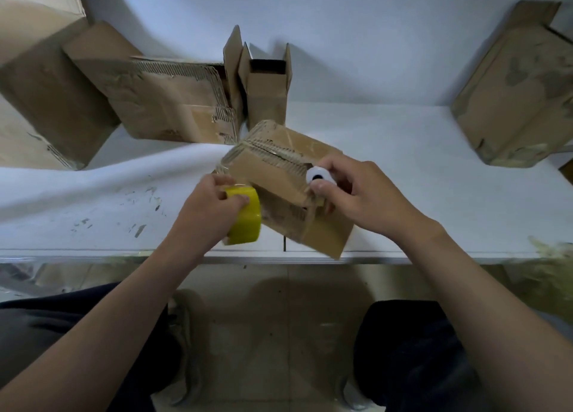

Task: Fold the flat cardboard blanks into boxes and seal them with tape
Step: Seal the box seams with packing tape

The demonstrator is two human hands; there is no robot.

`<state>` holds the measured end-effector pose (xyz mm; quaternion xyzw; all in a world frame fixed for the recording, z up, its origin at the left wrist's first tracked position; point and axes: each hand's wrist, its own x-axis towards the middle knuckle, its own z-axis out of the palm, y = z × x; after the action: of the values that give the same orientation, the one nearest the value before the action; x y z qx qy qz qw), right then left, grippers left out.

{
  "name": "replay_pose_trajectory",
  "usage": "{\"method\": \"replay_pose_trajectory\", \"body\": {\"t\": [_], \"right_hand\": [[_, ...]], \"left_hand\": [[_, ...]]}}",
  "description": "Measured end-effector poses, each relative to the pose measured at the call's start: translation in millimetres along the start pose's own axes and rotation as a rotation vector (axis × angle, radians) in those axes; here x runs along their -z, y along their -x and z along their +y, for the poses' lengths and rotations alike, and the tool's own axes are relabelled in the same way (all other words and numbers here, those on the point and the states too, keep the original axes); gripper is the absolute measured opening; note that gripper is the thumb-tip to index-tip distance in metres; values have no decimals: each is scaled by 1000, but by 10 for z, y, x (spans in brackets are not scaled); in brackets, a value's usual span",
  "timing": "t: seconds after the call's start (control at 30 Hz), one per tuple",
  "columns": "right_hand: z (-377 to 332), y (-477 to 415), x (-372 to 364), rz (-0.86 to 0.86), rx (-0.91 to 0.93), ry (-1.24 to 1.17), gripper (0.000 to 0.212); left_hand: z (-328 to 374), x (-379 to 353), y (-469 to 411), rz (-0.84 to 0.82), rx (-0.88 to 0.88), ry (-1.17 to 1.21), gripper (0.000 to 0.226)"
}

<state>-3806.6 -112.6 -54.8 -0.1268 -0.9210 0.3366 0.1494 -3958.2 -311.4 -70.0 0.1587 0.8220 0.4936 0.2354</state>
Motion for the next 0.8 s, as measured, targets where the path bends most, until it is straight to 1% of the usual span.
{"method": "replay_pose_trajectory", "body": {"t": [0.07, 0.13, 0.17, 0.23, 0.3, 0.37, 0.43, 0.5, 0.67, 0.8], "right_hand": [[-59, 29, -35, 53, 42, -21, 4], [-33, -33, -54, 138, 3, 12, 10], [7, -82, -62, 148, -33, 30, 13], [88, -184, -79, 100, -93, 57, 17], [152, -245, -99, 13, -124, 108, 20], [167, -241, -94, -12, -125, 154, 17], [163, -178, -81, 13, -121, 168, 15], [145, -70, -83, 38, -115, 176, 14], [97, 100, -199, 137, -154, 185, 16], [69, 24, -347, 179, -138, 192, 17]], "left_hand": [[23, 108, 47, 95, -45, -115, 34], [33, 187, 105, 140, -66, -135, 37], [28, 191, 138, 145, -66, -141, 38], [14, 145, 227, 117, -66, -133, 36], [-31, 60, 321, 51, -80, -58, 31], [-94, -33, 372, 7, -114, 1, 29], [-134, -102, 391, 22, -163, -60, 29], [-118, -135, 373, 74, -182, -96, 30], [-45, -82, 194, 176, -179, -81, 40], [31, -15, -37, 212, -178, -80, 40]]}}
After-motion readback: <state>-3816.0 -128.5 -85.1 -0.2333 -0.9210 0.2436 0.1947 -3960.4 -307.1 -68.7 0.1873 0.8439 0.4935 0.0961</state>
